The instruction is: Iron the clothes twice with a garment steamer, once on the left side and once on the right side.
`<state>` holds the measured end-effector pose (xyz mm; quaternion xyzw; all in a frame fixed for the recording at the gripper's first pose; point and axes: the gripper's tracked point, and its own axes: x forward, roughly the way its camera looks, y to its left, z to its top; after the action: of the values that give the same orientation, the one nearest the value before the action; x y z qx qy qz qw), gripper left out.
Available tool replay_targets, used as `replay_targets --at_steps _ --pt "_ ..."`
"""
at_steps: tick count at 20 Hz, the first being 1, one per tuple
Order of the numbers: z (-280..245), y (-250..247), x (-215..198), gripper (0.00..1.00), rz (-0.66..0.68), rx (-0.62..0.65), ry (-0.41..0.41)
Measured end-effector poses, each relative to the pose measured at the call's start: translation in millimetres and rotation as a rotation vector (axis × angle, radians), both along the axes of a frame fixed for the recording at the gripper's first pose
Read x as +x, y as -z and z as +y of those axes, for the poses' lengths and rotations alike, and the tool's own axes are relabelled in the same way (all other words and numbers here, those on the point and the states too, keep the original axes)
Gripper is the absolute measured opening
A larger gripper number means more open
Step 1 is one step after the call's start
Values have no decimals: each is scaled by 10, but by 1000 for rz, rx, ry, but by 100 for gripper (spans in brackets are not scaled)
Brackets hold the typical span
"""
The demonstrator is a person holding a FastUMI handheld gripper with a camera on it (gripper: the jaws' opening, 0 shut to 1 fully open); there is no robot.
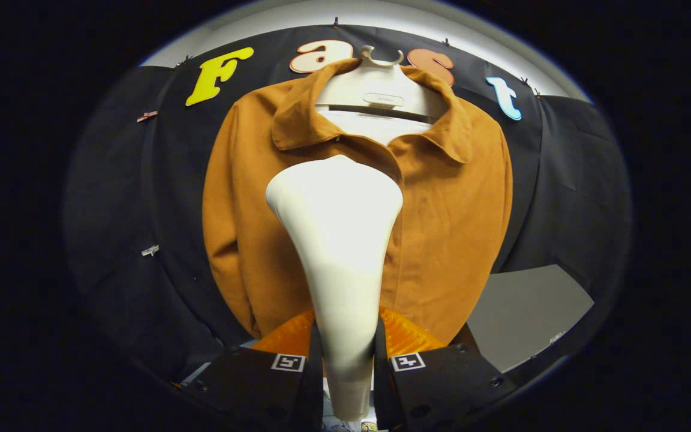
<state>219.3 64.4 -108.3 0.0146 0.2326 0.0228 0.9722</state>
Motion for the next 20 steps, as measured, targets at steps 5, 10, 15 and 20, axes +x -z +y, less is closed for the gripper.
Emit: replay_targets --at_steps 5,10,15,20 --pt "198 72 175 37 7 -10 6" --pt "179 218 247 37 28 -42 53" --pt "183 436 206 37 79 -62 84" --pt "199 714 116 37 138 -79 93"
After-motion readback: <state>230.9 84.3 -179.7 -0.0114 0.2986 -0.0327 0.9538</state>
